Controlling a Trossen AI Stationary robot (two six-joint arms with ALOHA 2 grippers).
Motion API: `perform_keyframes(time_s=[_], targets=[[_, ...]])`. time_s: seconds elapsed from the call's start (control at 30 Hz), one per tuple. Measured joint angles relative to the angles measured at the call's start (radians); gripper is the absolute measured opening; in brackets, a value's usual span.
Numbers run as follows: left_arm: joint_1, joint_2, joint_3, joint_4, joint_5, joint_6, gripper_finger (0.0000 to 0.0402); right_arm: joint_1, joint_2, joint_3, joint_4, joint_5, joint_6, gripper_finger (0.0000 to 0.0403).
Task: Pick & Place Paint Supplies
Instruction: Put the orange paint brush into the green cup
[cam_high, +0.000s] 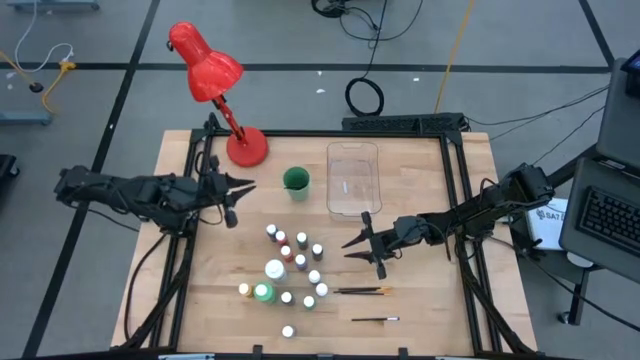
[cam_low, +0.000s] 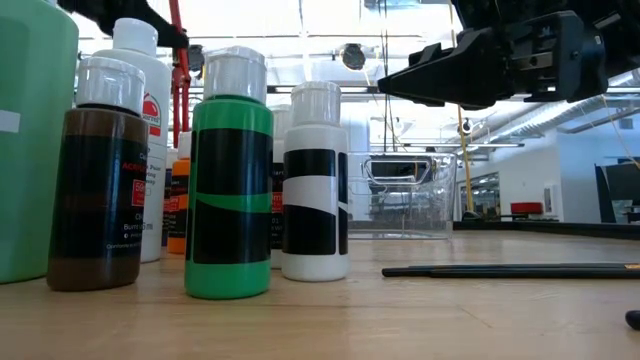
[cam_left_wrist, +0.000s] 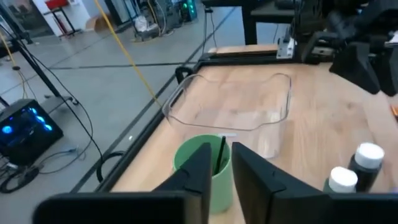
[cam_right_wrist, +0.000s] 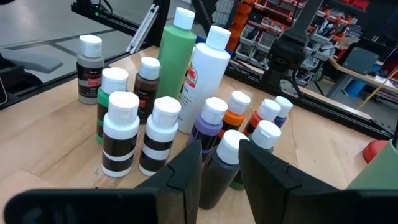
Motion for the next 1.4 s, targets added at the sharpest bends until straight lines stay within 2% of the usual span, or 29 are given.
perform_keyframes(time_s=[0.1,0.23,0.53,0.73,1.0,1.4], targets=[[0.004,-0.04,-0.094,0.138,-0.011,0.025,0.0009,0.0,0.0,0.0,0.008,0.0,0.0,0.01],[0.033,-0.1,-0.236,0.379,0.013,0.063,0.001,0.0,0.0,0.0,0.008,0.0,0.0,0.01],[0.148,-0.156,-0.419,0.562,0.204,0.034,0.0002,0.0,0.0,0.0,0.008,-0.001,-0.007,0.01],[0.19,-0.16,-0.467,0.586,0.215,-0.009,0.0002,0.0,0.0,0.0,0.013,-0.001,-0.007,0.01],[0.194,-0.158,-0.529,0.653,0.244,-0.028,0.0001,0.0,0.0,0.0,0.013,0.0,-0.015,0.01],[0.193,-0.158,-0.532,0.661,0.244,-0.014,0.0001,0.0,0.0,0.0,0.016,-0.001,-0.007,0.01]])
